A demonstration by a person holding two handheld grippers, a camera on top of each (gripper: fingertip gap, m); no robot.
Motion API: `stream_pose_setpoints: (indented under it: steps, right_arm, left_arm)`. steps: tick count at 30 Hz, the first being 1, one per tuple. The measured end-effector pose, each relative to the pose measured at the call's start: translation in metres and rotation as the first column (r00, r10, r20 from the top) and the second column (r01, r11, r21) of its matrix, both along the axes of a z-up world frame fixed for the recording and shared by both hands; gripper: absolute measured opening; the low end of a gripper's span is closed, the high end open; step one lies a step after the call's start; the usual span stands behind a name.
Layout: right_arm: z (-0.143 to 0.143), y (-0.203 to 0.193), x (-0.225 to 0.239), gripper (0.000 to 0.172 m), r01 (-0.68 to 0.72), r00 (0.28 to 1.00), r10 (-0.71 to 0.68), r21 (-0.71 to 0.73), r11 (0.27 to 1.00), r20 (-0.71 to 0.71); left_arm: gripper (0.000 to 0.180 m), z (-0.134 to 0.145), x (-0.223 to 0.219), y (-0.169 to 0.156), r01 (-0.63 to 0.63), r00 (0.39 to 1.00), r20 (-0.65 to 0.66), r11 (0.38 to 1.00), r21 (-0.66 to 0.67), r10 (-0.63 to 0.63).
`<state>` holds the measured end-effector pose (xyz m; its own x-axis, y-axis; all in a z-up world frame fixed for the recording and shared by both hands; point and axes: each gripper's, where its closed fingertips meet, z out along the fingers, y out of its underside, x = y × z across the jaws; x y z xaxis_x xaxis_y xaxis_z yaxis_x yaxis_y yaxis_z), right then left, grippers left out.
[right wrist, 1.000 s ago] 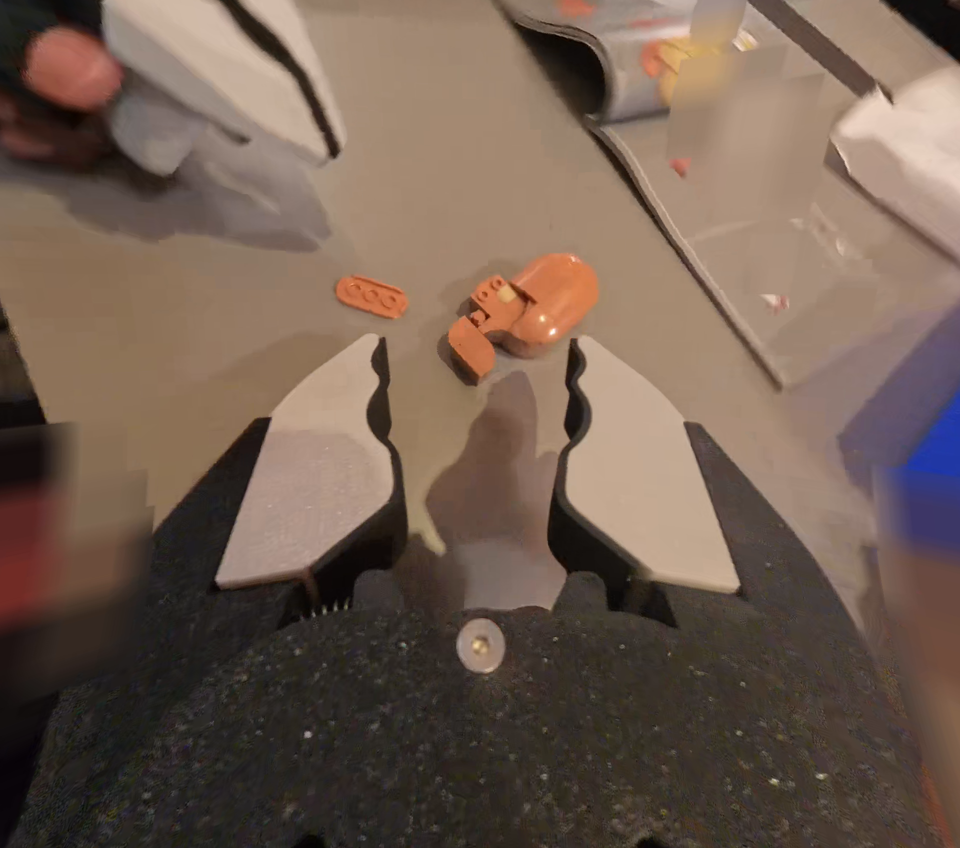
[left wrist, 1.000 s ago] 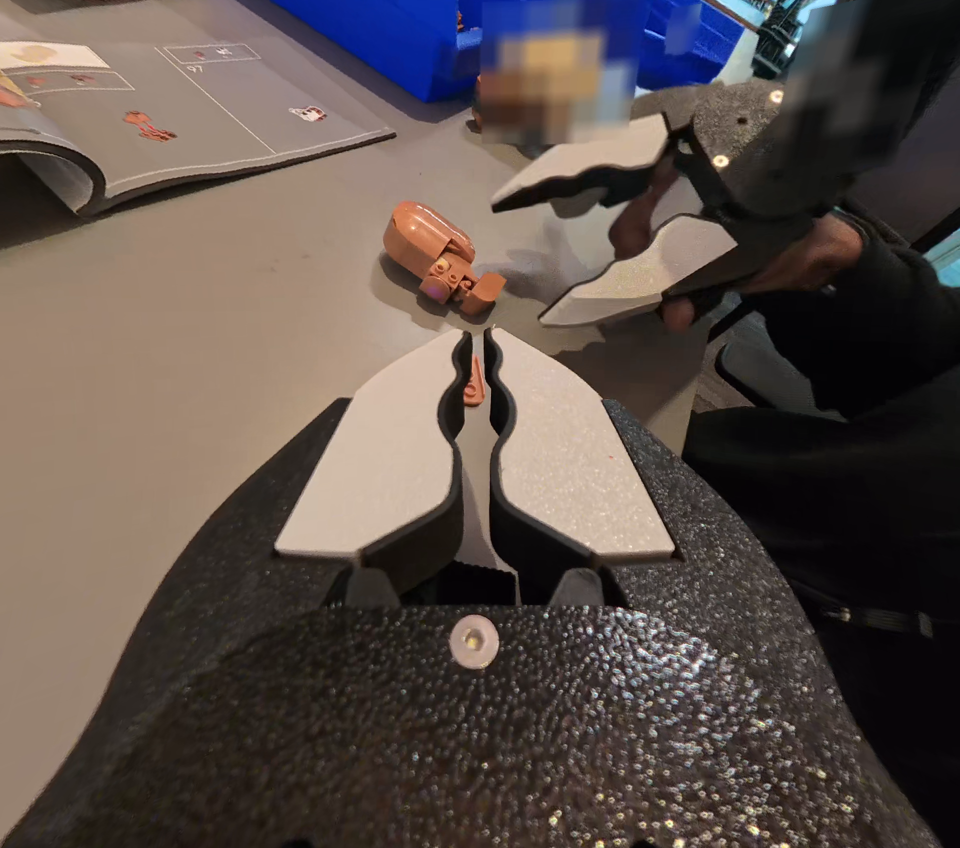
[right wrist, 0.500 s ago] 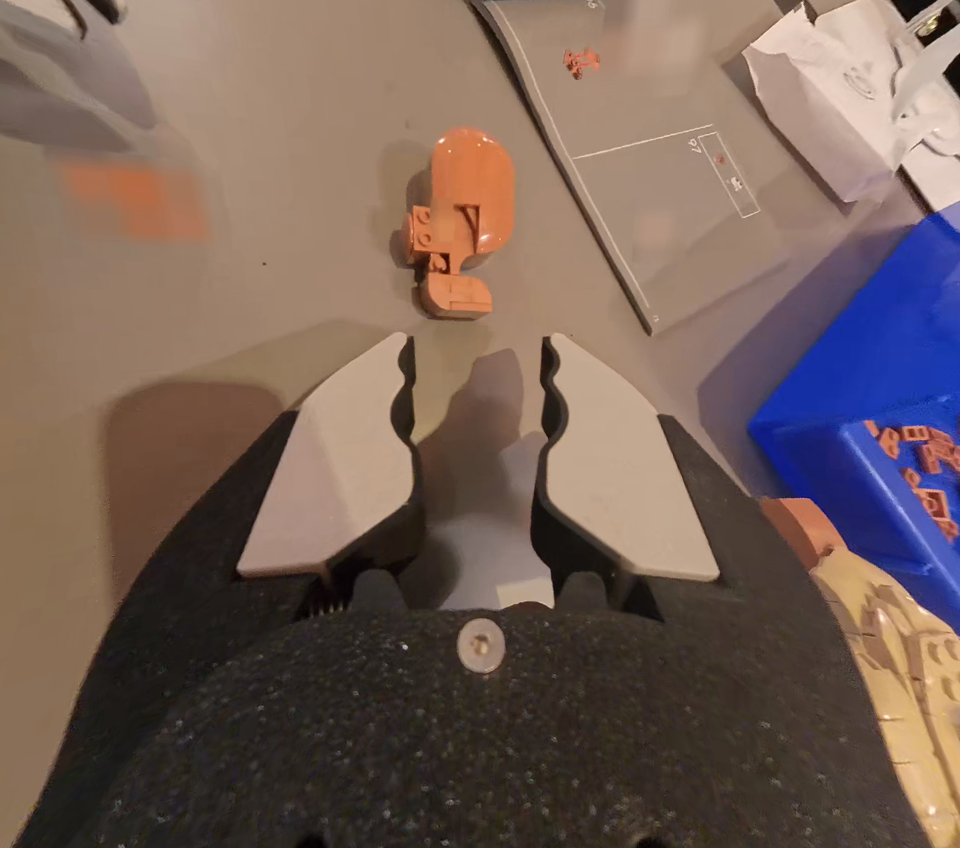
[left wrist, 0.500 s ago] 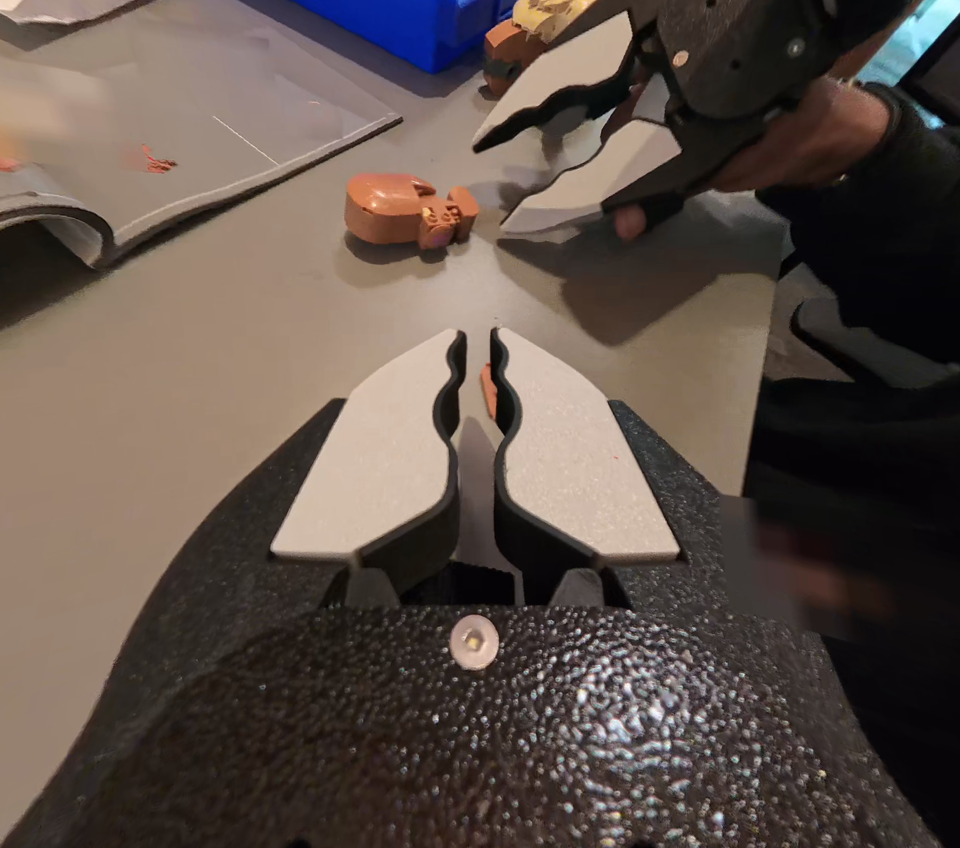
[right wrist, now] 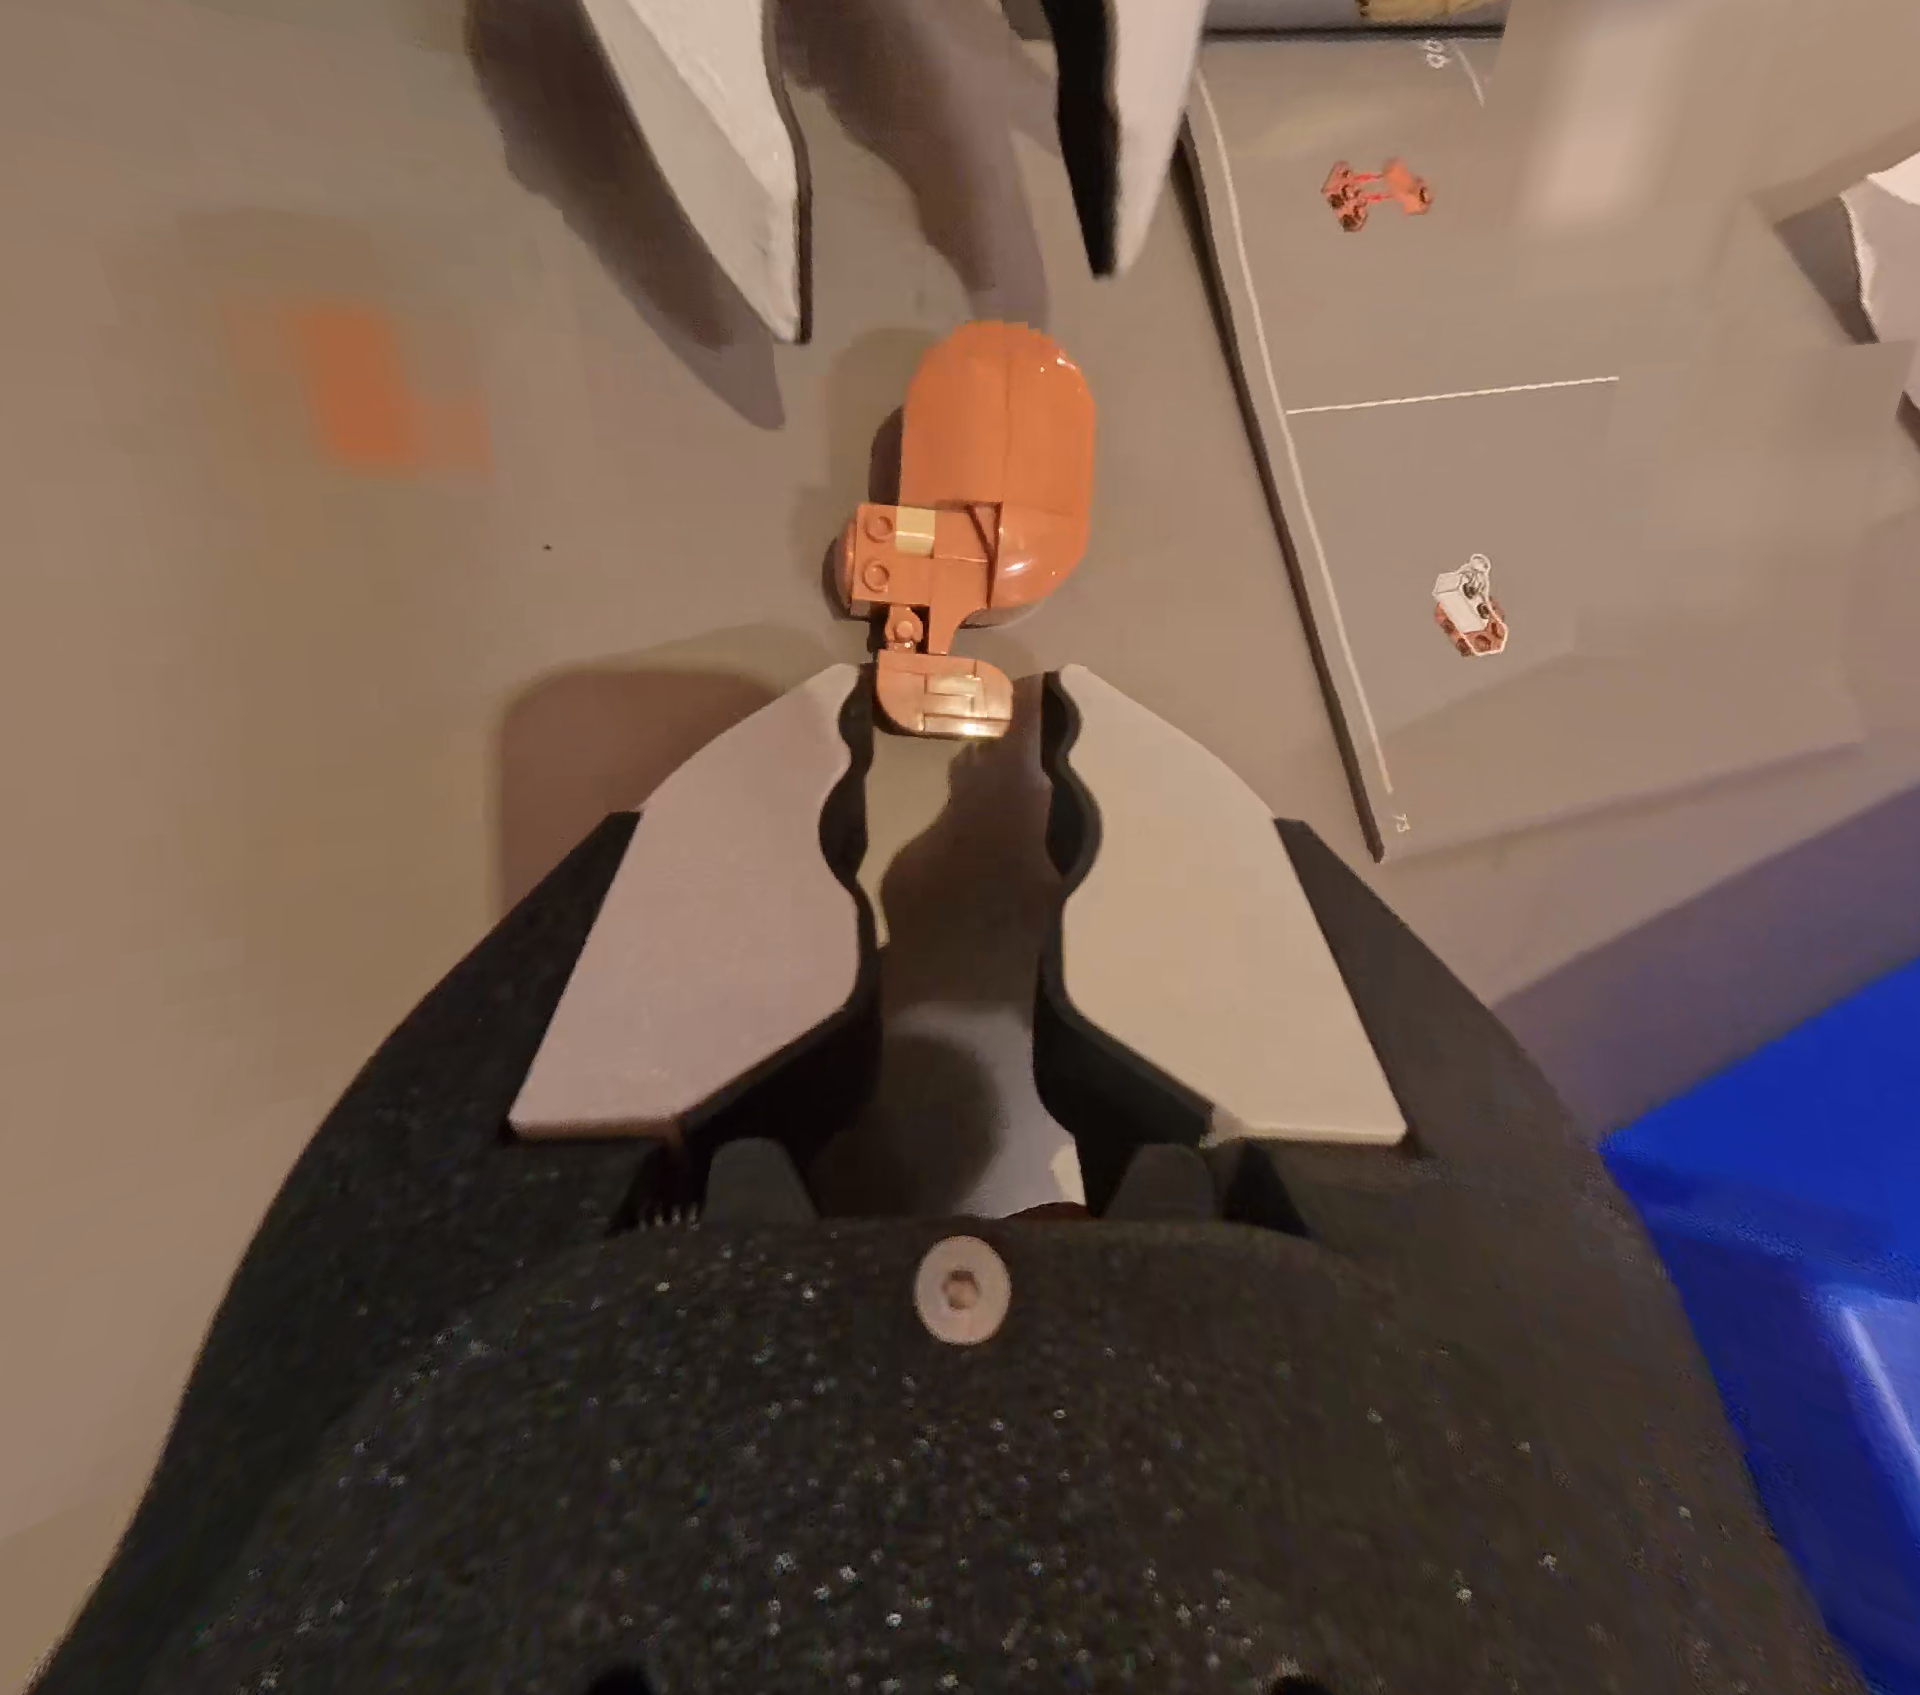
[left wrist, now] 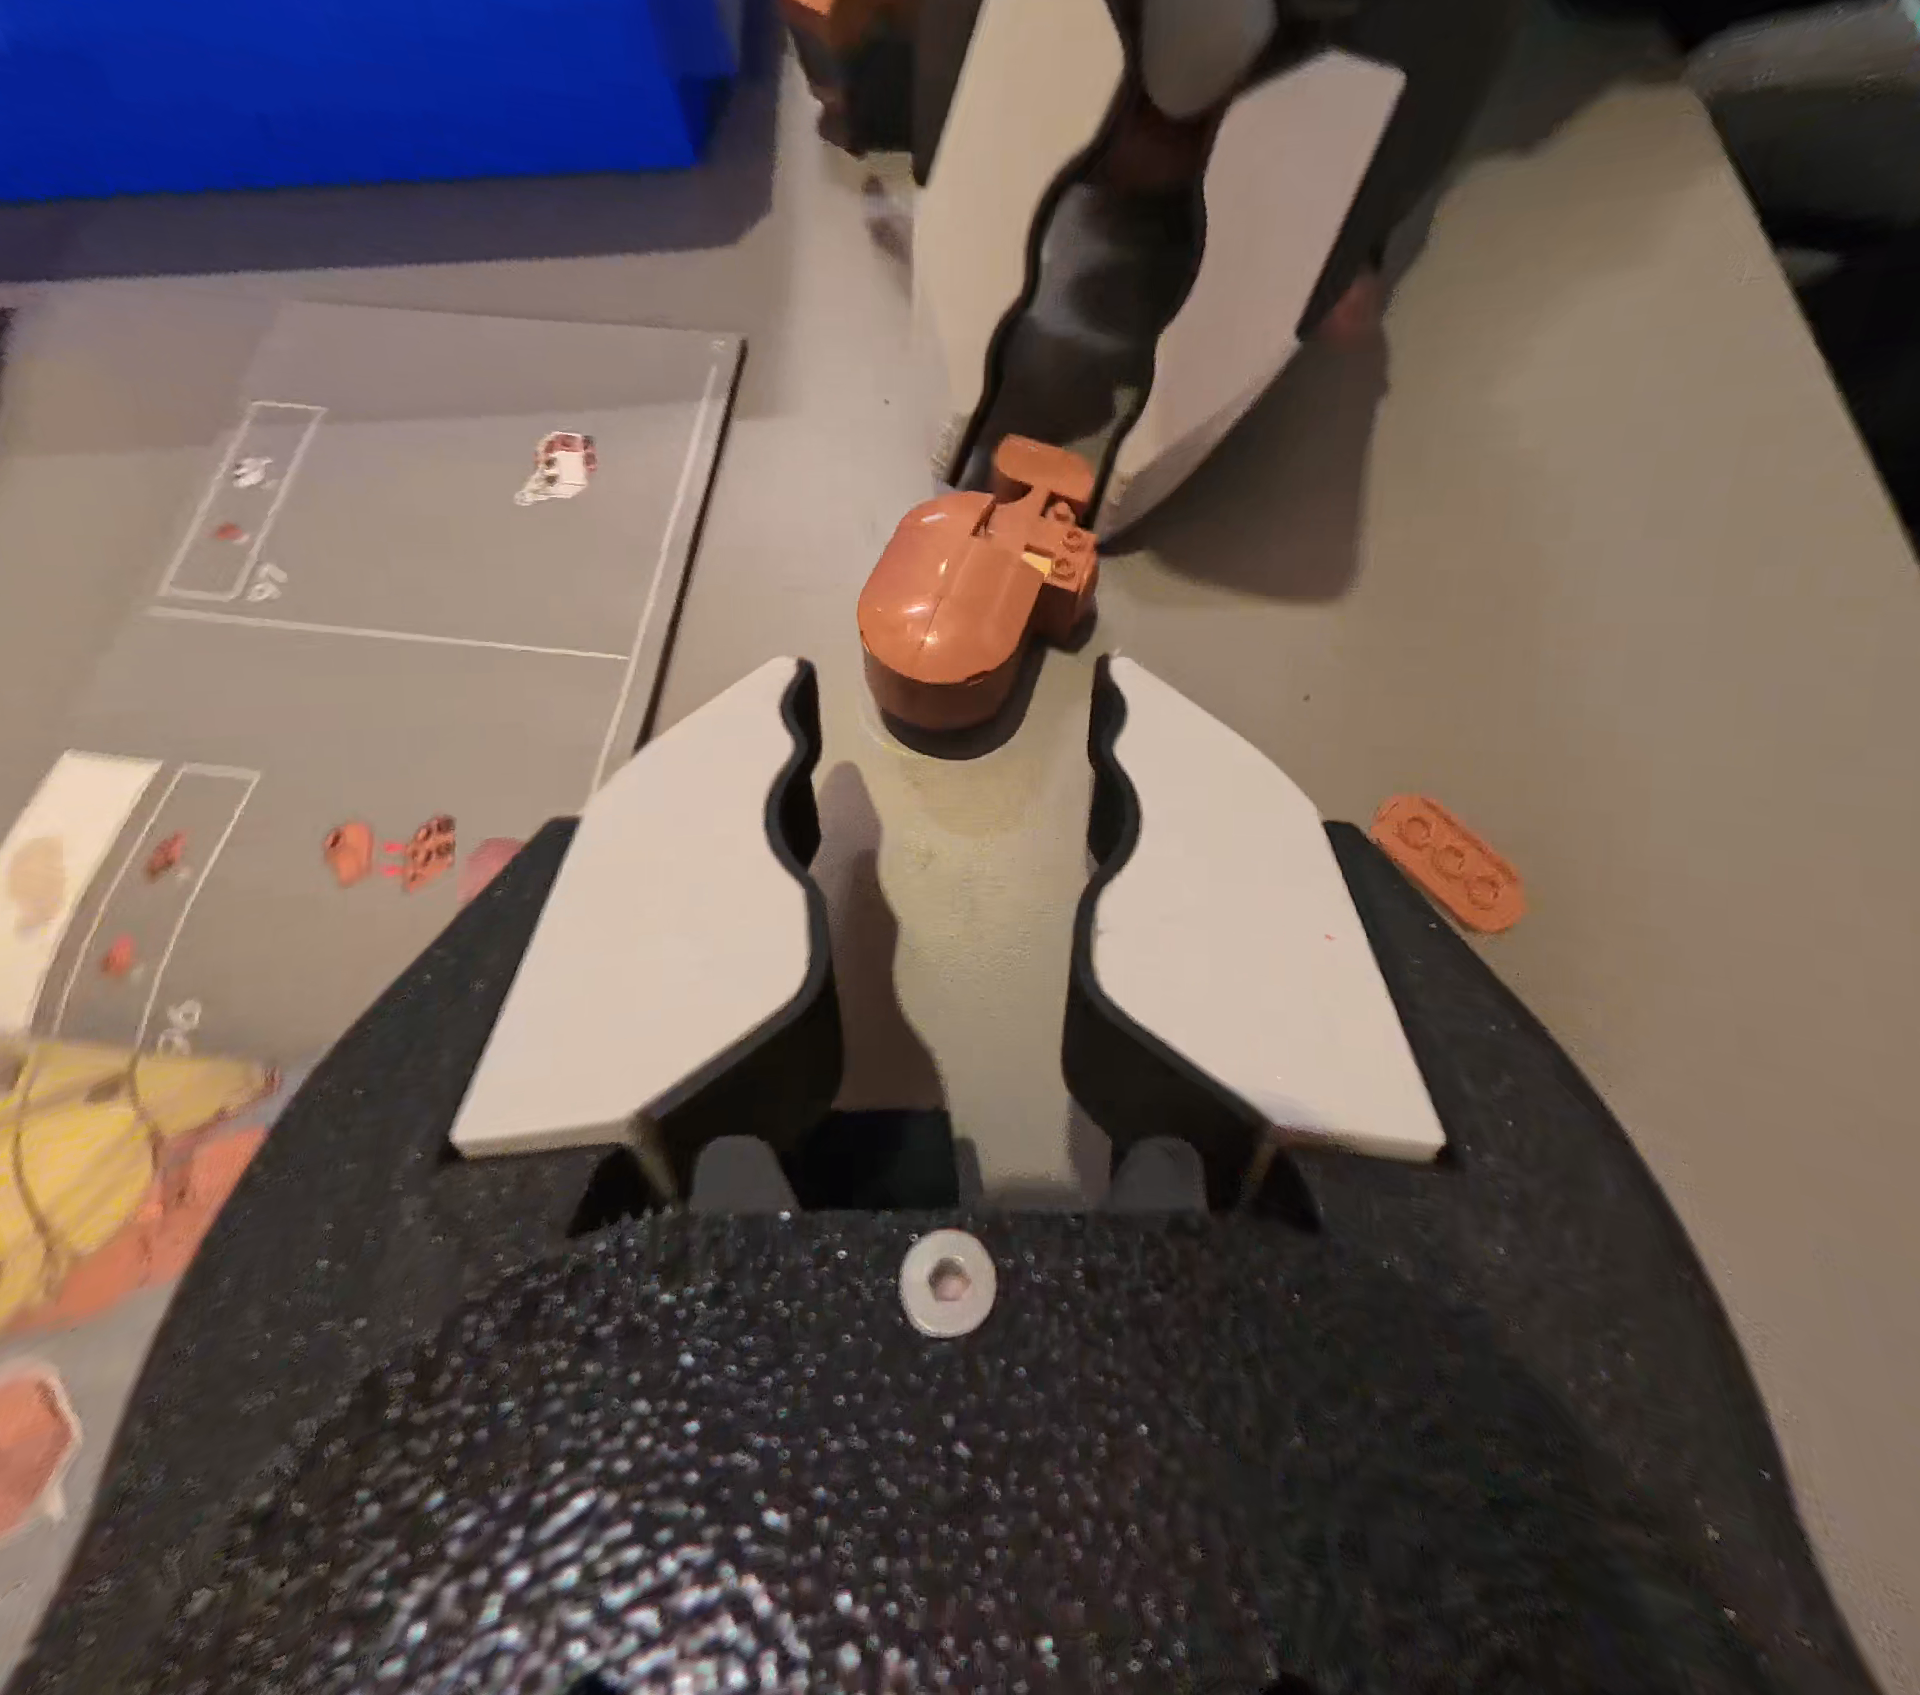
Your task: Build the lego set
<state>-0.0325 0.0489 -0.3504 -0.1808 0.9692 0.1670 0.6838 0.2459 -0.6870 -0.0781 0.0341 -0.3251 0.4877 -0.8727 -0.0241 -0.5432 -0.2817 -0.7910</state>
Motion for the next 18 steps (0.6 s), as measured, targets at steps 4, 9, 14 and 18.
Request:
stream_pose_setpoints:
  steps: [4,9,14,18]
  right_arm:
    - [-0.001,-0.003,0.000,0.025,-0.078,0.997,0.078,-0.033,0.996,0.000]
    - [0.000,-0.005,0.000,0.024,-0.117,0.993,0.117,-0.071,0.991,0.001]
    - [-0.001,-0.010,-0.001,0.024,-0.166,0.986,0.167,-0.076,0.983,0.002]
    - [0.002,-0.006,-0.002,0.028,-0.146,0.989,0.145,-0.042,0.988,-0.025]
  left_arm:
    - [0.056,-0.012,0.003,0.008,0.109,0.992,-0.064,0.994,-0.015,-0.110]
    - [0.054,-0.020,0.018,0.003,0.226,0.970,-0.095,0.974,0.001,-0.225]
    - [0.037,-0.026,0.019,0.004,0.252,0.958,-0.142,0.968,0.015,-0.247]
    - [0.037,-0.026,0.017,0.007,0.177,0.976,-0.130,0.984,0.000,-0.175]
